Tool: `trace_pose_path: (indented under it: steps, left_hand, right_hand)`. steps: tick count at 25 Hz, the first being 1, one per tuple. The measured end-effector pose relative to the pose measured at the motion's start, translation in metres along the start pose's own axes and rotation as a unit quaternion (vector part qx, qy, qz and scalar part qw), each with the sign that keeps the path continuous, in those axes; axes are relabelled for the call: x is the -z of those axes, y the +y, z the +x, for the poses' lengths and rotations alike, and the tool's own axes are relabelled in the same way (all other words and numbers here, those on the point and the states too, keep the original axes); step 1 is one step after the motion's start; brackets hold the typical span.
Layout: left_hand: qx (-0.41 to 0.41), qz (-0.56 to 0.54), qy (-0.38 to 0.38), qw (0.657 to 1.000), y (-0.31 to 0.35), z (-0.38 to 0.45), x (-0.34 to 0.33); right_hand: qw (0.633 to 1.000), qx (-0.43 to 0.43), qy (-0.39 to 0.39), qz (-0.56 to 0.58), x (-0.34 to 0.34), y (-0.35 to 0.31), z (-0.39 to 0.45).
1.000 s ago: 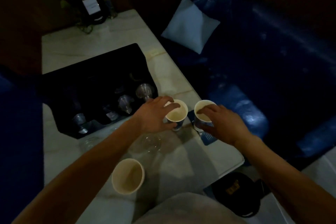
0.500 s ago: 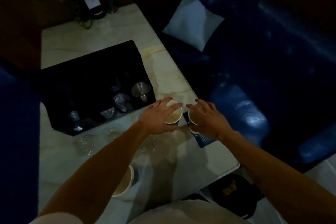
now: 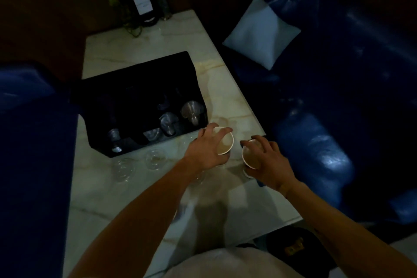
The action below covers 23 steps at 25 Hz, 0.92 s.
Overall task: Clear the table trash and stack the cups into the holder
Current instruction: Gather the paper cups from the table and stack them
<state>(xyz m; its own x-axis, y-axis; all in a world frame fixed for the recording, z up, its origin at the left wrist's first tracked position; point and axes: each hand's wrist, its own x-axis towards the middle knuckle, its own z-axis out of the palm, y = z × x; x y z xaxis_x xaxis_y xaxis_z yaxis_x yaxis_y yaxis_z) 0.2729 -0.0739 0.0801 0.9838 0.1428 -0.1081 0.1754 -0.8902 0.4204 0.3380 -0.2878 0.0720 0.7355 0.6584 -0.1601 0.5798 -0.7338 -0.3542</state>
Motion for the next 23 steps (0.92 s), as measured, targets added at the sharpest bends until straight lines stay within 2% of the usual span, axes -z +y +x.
trace_pose_path:
  steps: [8, 15, 18, 23]
  left_hand:
    - [0.009, -0.068, 0.103, 0.992, -0.017, -0.072, 0.072]
    - [0.025, -0.086, 0.174, 0.981, -0.034, -0.159, 0.138]
    - [0.036, -0.071, 0.174, 0.981, -0.04, -0.194, 0.155]
    - [0.057, -0.053, 0.13, 0.989, -0.041, -0.229, 0.147]
  right_hand:
    - [0.998, 0.053, 0.01, 0.021, -0.02, -0.034, -0.025]
    - [0.989, 0.144, 0.0, 0.016, -0.044, -0.068, -0.034]
    - [0.985, 0.173, -0.009, 0.018, -0.052, -0.083, -0.036]
    - [0.98, 0.196, 0.015, 0.008, -0.067, -0.103, -0.042]
